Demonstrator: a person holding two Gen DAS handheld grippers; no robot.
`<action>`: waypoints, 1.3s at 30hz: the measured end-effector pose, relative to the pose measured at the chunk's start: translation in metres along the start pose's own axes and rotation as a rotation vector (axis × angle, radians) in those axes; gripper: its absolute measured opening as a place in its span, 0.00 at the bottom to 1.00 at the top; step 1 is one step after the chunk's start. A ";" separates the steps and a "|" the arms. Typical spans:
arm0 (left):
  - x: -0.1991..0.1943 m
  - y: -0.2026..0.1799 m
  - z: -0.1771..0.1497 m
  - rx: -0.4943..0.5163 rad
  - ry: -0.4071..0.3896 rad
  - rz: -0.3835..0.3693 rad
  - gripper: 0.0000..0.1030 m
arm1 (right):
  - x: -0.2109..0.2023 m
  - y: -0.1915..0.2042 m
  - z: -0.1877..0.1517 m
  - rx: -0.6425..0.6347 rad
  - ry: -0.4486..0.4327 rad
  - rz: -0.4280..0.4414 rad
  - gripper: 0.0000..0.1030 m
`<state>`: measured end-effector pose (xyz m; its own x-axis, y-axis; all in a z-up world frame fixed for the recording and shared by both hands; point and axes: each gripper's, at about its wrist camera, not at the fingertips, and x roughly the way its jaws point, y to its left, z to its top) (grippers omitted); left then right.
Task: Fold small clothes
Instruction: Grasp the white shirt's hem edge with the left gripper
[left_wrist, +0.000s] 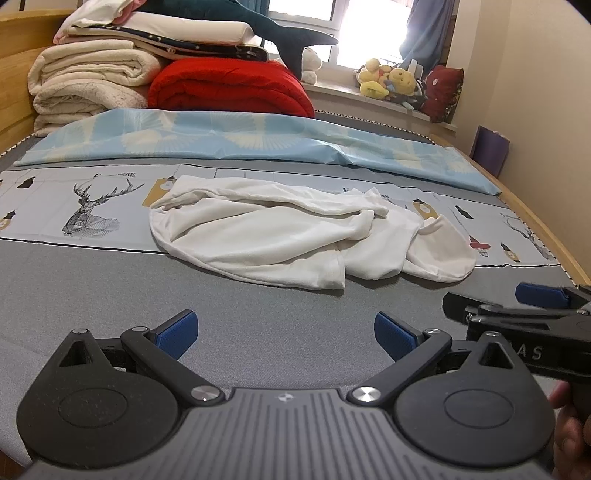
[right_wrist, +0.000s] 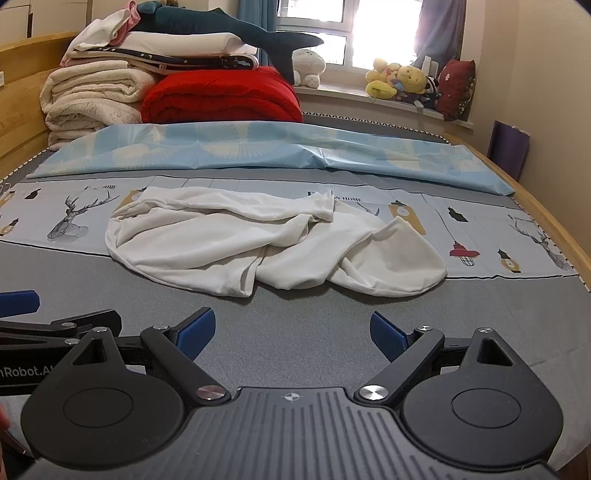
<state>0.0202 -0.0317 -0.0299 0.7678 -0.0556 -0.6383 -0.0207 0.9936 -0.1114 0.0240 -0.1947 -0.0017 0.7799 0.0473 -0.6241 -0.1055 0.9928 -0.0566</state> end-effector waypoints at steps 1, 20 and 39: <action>-0.001 -0.001 0.000 0.003 -0.002 0.001 0.99 | -0.001 -0.001 0.000 -0.002 -0.006 0.001 0.87; 0.080 -0.017 0.067 0.145 0.144 -0.167 0.28 | 0.025 -0.091 0.025 0.130 -0.051 -0.023 0.41; 0.231 -0.043 0.054 0.141 0.337 -0.060 0.03 | 0.033 -0.125 0.026 0.171 0.027 -0.015 0.43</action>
<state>0.2331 -0.0822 -0.1310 0.5108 -0.1203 -0.8512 0.1247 0.9901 -0.0651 0.0792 -0.3146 0.0047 0.7634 0.0317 -0.6452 0.0143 0.9977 0.0658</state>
